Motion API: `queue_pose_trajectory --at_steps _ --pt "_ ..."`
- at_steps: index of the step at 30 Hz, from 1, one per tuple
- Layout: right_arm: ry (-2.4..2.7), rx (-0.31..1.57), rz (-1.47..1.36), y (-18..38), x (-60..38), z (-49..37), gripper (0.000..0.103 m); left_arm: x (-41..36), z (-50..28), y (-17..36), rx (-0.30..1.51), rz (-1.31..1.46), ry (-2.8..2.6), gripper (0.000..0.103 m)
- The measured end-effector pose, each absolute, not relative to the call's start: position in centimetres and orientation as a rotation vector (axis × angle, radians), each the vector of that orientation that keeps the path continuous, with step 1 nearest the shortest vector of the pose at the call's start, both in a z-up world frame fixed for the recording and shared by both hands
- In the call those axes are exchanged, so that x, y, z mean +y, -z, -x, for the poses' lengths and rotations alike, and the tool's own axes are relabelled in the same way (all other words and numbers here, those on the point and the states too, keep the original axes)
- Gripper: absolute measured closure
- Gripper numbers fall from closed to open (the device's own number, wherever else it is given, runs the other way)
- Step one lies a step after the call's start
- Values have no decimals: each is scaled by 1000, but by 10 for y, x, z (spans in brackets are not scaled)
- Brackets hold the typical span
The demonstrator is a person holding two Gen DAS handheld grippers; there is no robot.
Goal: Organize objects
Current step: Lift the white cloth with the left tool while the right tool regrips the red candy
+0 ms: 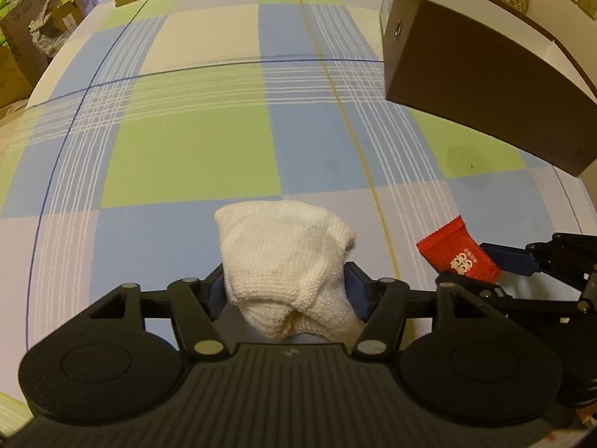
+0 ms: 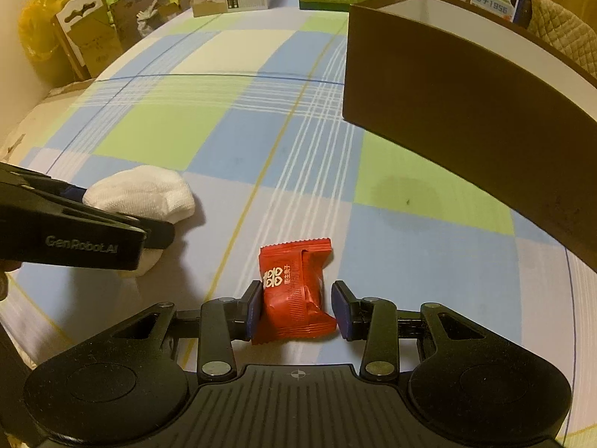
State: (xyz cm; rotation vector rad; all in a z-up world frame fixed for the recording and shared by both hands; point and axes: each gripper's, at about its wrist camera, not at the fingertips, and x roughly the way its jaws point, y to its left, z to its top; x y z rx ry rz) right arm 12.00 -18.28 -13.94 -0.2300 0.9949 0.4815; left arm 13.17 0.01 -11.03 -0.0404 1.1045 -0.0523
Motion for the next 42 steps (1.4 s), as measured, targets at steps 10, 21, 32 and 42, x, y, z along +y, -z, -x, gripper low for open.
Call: queue_pose_trajectory --at_steps 10,21,32,42 --pt "-483 963 237 142 -181 -127 66 -3 -137 116 1083 -6 40 42" --pt "-482 958 232 142 -182 -128 66 -4 -134 113 1070 -21 54 50" --pt "-473 987 122 127 -196 -130 67 -12 -130 98 1032 -14 95 53" --pt "-487 963 40 101 -208 -136 103 -15 -133 66 961 25 99 53"
